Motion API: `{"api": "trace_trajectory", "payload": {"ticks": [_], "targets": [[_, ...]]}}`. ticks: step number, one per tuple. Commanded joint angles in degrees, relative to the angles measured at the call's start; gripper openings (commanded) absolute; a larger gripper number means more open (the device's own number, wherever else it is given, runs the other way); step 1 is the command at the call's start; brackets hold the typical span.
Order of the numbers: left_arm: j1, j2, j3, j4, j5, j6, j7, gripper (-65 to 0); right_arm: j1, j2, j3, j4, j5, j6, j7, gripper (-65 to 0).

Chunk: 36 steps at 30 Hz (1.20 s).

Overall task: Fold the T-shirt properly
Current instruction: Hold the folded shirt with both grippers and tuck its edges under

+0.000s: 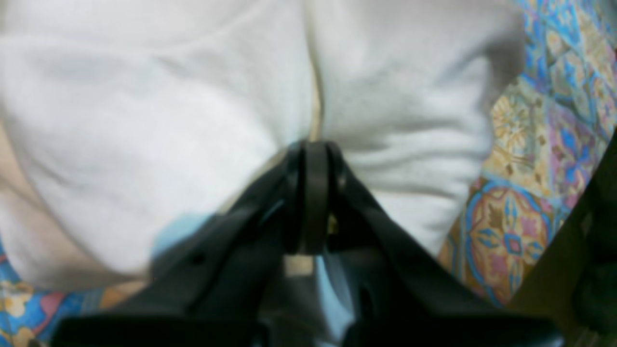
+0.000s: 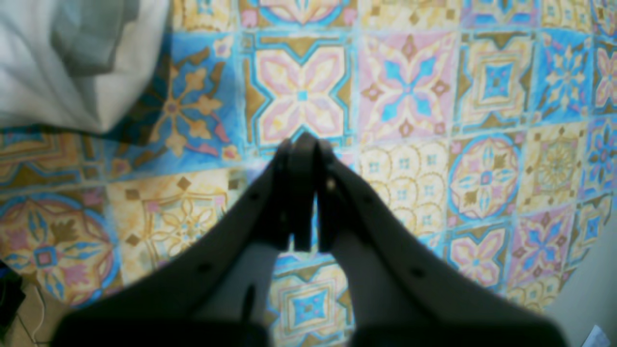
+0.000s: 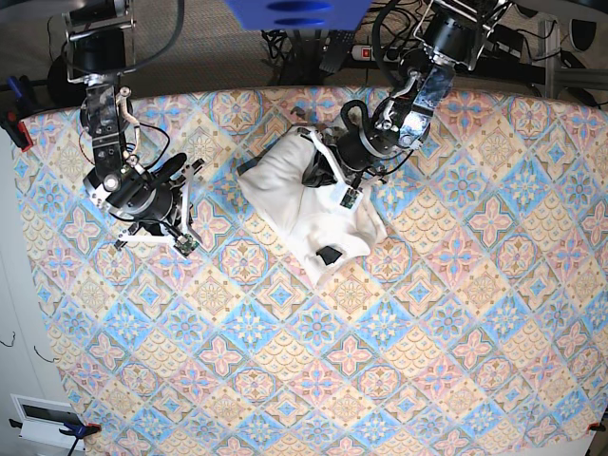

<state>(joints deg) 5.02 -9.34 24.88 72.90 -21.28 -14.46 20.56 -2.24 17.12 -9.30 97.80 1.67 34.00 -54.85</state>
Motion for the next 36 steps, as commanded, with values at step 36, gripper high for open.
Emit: {"api": "trace_trajectory", "payload": {"ticks": [36], "targets": [[-13.32,3.15,-4.36,-16.42,-12.79,1.05,1.38,-63.5,-2.64,-3.10,-10.00,9.06,0.31,-0.20,0.74,-65.0]]}}
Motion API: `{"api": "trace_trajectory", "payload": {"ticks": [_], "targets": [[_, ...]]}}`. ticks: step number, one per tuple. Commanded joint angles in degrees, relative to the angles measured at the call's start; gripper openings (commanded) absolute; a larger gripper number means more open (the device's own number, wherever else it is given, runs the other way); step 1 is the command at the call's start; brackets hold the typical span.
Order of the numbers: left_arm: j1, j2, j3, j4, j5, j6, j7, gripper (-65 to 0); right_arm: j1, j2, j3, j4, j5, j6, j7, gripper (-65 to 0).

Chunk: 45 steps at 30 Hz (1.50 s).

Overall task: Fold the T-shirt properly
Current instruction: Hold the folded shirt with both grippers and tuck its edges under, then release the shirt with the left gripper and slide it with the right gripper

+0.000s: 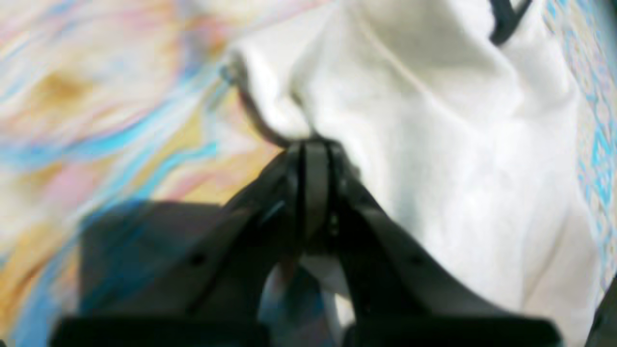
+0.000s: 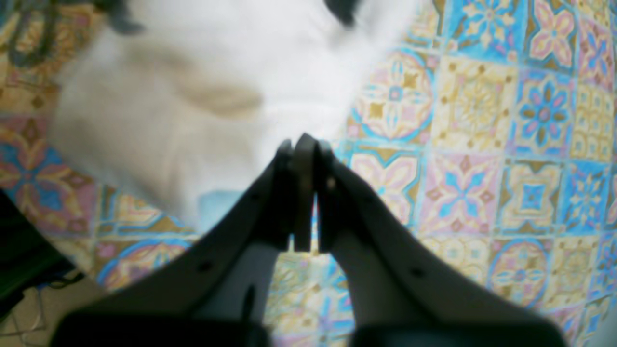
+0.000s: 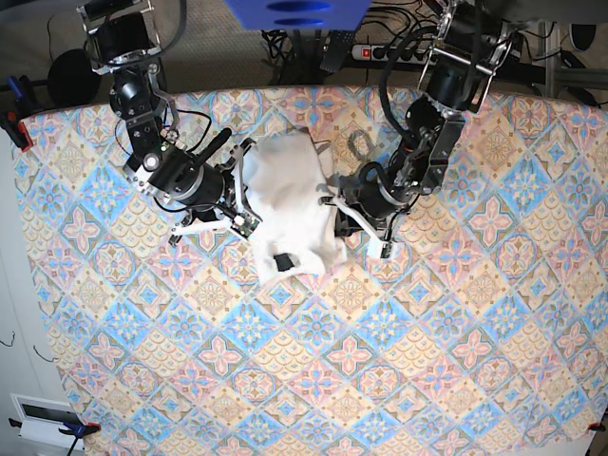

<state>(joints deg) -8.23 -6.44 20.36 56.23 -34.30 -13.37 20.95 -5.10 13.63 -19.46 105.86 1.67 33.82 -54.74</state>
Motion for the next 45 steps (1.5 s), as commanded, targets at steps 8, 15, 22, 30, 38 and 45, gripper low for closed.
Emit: {"api": "trace_trajectory", "payload": {"ticks": [8,15,22,30,38,45], "targets": [[-2.45,1.65,-0.01,-0.80,-0.03,-0.04,0.98,-63.5,-2.06,0.13,-2.91,1.78,0.31,0.07,0.89,-65.0],[4.32,-5.56,-5.90,10.63,-0.03,-0.04,0.98,-63.6,-0.65,-3.30,-8.27,1.08,0.31,0.07,0.63,-65.0],[13.20,-10.57,-11.88,21.44,-0.03,-0.04,0.98,-63.7,3.39,-7.61,-14.60,-5.51,0.31,0.07,0.63,-65.0],[22.51,-11.37,-16.45,31.82,-0.03,-0.04,0.98,-63.8,9.98,-10.59,-16.71,-19.58,0.31,0.07,4.59,-65.0],[27.09,-12.51,-16.89,37.62,-0.03,-0.04,0.98,-63.8,12.53,-12.70,-16.45,-34.17,0.31,-0.02,10.74,-65.0],[28.05,-12.60,-16.98,38.76,-0.03,-0.04,0.98,-63.9,12.53,-11.21,-11.53,-39.71,0.13,-0.02,14.52,-65.0]]}}
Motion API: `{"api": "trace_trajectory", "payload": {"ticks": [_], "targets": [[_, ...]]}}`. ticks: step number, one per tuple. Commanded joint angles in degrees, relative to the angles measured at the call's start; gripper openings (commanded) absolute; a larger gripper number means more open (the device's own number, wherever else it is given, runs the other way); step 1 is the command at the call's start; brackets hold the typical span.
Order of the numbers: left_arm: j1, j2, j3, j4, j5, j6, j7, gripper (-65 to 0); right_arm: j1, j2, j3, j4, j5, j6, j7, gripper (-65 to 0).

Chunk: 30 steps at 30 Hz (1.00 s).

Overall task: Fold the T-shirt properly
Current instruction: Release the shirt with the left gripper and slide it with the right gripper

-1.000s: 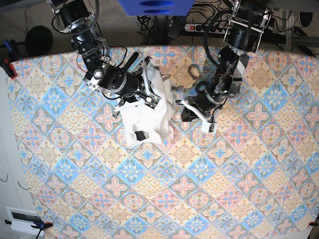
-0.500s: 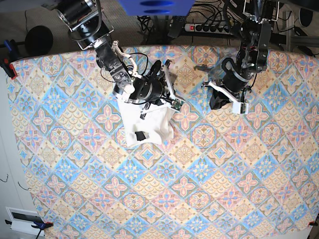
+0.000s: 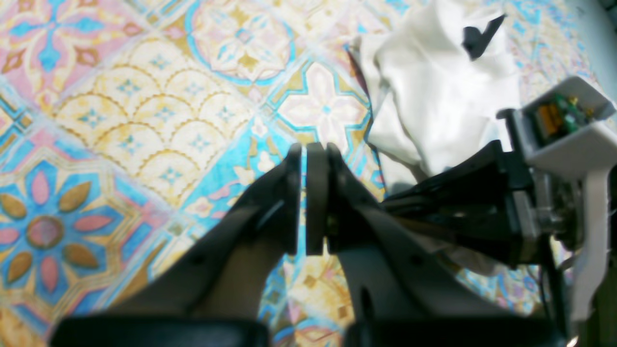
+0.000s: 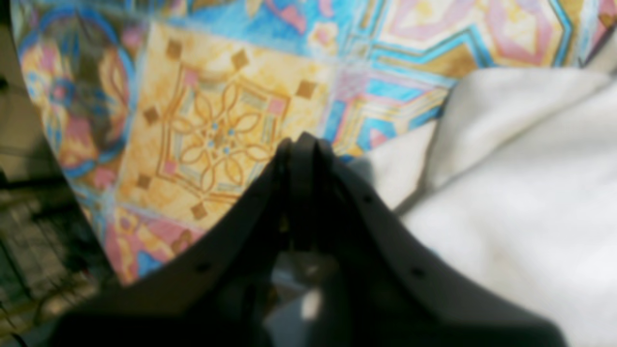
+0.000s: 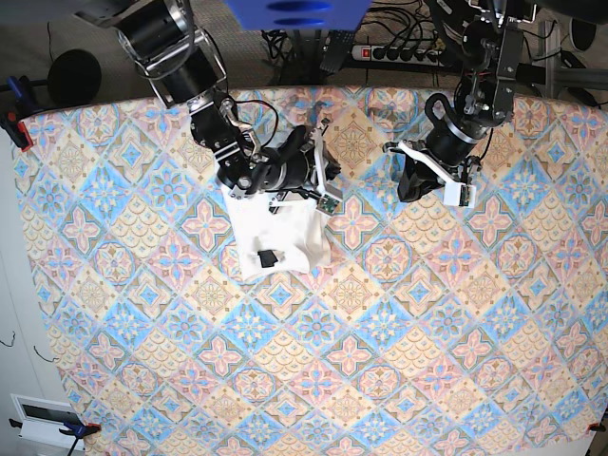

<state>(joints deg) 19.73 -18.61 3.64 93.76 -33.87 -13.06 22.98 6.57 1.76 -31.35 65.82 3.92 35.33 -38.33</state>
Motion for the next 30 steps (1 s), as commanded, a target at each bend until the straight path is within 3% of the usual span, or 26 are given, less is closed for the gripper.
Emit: {"api": "trace_trajectory", "payload": {"ticks": [1,15,30], "targets": [[0.27,-0.42,-0.25,1.76,-0.46,-0.35,-1.05,-63.9,0.86,0.83,1.86,0.24,-2.12,-1.53,-1.45,-65.0],[3.35,-0.42,-0.08,4.93,-0.46,-0.35,-0.96,-63.9,4.90,6.28,12.41,-0.55,-2.12,-1.53,-1.01,-65.0],[7.04,-0.42,0.01,11.52,-0.46,-0.35,-0.96,-63.9,9.65,6.99,14.52,-2.48,-2.12,-1.44,-1.28,-65.0]]}}
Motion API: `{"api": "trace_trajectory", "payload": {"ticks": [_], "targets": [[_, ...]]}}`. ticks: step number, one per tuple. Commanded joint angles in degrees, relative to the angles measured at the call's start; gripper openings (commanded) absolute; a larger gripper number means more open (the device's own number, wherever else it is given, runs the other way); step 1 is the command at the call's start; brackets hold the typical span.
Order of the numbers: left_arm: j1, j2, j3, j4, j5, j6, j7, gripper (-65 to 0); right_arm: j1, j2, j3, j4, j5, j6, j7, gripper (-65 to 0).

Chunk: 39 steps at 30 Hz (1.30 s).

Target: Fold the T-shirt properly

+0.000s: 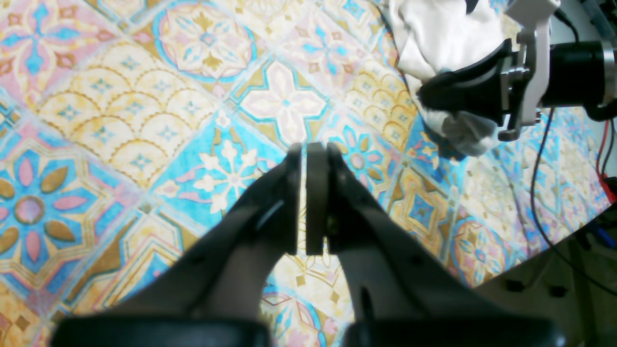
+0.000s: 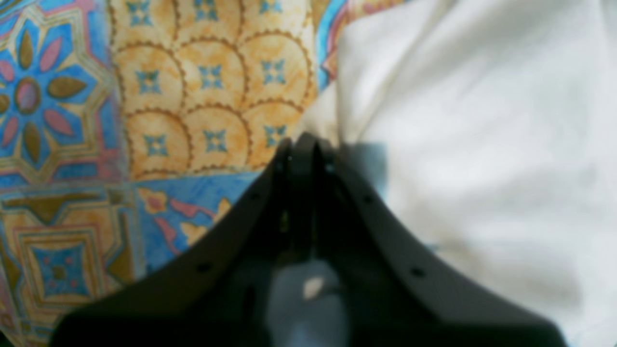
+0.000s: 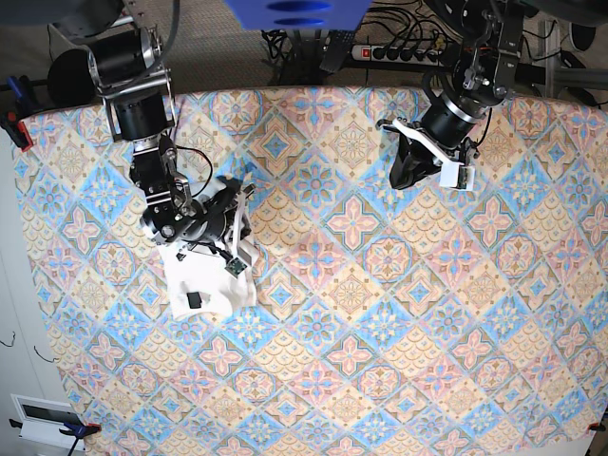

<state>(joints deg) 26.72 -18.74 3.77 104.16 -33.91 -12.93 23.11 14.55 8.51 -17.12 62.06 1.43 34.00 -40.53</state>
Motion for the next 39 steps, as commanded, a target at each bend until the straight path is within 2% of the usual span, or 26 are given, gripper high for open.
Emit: {"api": "trace_trajectory", "payload": {"ticks": [1,5,8,12,16,18,25,32,39], "targets": [[0.49,-0.29,-0.21,1.12,-0.42,-0.48,-1.09,-63.9,1.59,0.23,0.29,2.16,0.37,-0.11,0.84,-65.0],[1.72,-0.29,-0.30,1.64,-0.42,-0.48,-1.09,-63.9,1.41,0.32,0.20,7.34,0.37,-0.11,0.58,-65.0],[3.21,-0.29,-0.30,3.05,-0.33,-0.48,-1.09,-63.9,0.71,0.41,0.29,11.39,0.37,-0.11,-3.11,-65.0],[5.59,-1.08,-0.39,4.81,-0.07,-0.48,-1.09,-63.9,-4.57,0.50,0.47,21.23,0.37,-0.20,-5.66,-65.0],[9.02,-1.43,-0.91,7.36,0.02,-0.39,-1.09,-64.0,-11.78,0.50,6.18,31.78,0.37,-0.20,-9.62,-65.0],[12.01,-1.43,-3.55,8.50,0.02,-0.39,-1.09,-64.0,-16.35,0.50,9.70,37.32,0.37,-0.20,-10.50,-65.0],[18.95,-1.35,-11.29,9.20,-0.24,-0.39,-1.09,-63.9,-31.38,2.96,19.28,48.57,0.55,-0.20,-10.24,-65.0],[26.60,-1.26,-16.30,9.20,0.11,-0.39,-1.09,-64.0,-43.95,3.14,27.54,49.37,0.55,-0.11,-9.97,-65.0],[33.02,-1.26,-16.47,8.76,0.20,-0.39,-1.18,-64.0,-53.36,3.14,29.65,48.66,0.55,-0.11,-3.64,-65.0]]}}
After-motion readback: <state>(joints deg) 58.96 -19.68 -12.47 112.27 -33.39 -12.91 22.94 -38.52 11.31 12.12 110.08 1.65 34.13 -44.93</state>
